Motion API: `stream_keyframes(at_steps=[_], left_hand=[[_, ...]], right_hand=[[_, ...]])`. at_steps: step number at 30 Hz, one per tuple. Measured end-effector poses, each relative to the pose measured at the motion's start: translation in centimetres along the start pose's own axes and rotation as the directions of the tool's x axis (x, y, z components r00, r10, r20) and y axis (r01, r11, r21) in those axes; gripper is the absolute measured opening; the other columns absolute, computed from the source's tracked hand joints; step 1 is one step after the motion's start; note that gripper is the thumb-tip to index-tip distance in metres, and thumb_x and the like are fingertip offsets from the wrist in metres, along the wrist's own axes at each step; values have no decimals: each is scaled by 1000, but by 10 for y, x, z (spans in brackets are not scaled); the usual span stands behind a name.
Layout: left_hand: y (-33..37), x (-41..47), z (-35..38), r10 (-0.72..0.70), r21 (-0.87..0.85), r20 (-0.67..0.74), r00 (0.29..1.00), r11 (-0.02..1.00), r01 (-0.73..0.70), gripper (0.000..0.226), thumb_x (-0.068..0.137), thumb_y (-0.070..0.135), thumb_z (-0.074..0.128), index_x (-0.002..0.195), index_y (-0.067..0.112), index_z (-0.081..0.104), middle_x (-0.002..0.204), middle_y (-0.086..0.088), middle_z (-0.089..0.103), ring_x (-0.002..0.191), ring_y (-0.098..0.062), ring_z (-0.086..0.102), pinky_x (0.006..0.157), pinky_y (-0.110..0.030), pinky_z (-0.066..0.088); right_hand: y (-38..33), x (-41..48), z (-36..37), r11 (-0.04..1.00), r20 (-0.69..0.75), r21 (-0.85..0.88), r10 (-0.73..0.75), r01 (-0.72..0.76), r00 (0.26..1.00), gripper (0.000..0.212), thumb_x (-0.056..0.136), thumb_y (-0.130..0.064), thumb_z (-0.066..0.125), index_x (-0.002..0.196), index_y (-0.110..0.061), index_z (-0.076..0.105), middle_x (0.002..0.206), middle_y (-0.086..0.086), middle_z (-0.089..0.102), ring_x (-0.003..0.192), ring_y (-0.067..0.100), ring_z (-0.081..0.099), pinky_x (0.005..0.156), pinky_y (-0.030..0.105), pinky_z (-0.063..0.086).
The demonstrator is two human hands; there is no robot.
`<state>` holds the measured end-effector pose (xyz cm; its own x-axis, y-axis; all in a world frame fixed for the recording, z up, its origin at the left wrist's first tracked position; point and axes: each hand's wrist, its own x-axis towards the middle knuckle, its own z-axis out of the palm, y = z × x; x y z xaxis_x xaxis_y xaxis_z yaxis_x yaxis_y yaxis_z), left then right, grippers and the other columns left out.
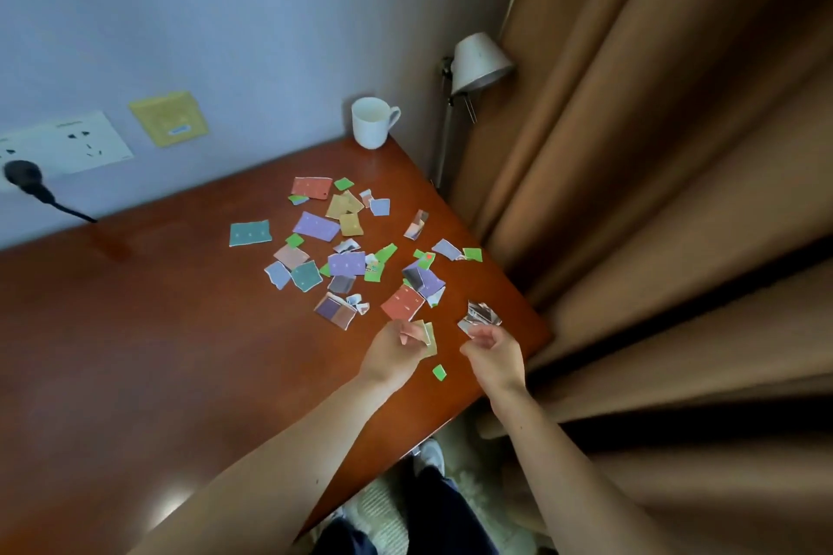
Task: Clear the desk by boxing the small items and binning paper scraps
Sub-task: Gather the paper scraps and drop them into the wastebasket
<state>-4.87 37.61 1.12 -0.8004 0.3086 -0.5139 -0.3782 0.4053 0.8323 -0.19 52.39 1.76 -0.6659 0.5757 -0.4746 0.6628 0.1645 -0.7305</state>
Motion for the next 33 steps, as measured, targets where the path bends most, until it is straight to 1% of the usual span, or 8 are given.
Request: stream_keyframes(at_steps=[5,8,10,14,21,26,30,33], left_hand=[[-8,19,5,55,227,-58,997,973,-41,30,83,19,72,107,14,54,115,-10,63,110,-24,60,90,-30,53],[-12,28,11,29,400,-148,989,916,32,45,78,36,72,116,18,55,121,-6,59,109,-19,53,85,-27,47],[-14,33,18,33,517,-213,977,852,84,56,77,45,70,123,19,51,125,-6,54,112,-22,48,88,-30,42],[-10,41,32,-38,535,-343,939,814,228,63,78,51,68,128,21,43,127,-8,41,121,-27,42,98,-37,41],[-19,52,45,22,655,-412,911,702,279,55,80,51,62,121,20,44,119,-7,42,112,-28,44,84,-37,42],[-18,56,45,-27,693,-391,920,648,314,56,78,46,65,122,18,44,123,-7,39,116,-28,40,88,-37,42],[-16,58,46,-32,703,-388,921,636,318,51,80,43,65,120,18,46,124,-7,38,115,-28,40,88,-37,41],[-16,60,46,-24,715,-388,921,623,318,49,80,40,64,120,18,47,123,-7,42,114,-28,42,89,-37,41]], right_hand=[[6,27,-3,981,32,-192,-27,33,999,36,81,-20,65,115,-26,56,124,-1,56,97,15,58,69,29,53],[6,44,-5,951,18,-302,-59,62,998,45,80,-24,68,123,-23,55,129,3,52,108,21,55,80,38,56],[5,55,-6,928,24,-366,-70,74,997,50,81,-26,69,128,-22,52,131,4,49,113,23,51,84,38,52],[4,75,-8,860,56,-497,-104,118,993,58,80,-34,71,132,-25,47,135,3,44,120,24,45,89,38,48],[2,103,-12,728,161,-648,-154,222,975,79,77,-49,73,141,-23,36,143,4,39,130,25,36,94,37,44],[-3,114,-14,579,272,-743,-195,335,942,69,75,-56,71,128,-21,45,131,5,46,123,24,40,89,40,50],[-14,120,-17,582,332,-740,-120,338,935,55,77,-39,74,122,-19,48,129,7,45,120,26,43,87,40,51],[-17,118,-17,580,357,-740,-92,341,930,38,81,-31,73,112,-20,54,123,5,43,108,25,52,80,37,54]])
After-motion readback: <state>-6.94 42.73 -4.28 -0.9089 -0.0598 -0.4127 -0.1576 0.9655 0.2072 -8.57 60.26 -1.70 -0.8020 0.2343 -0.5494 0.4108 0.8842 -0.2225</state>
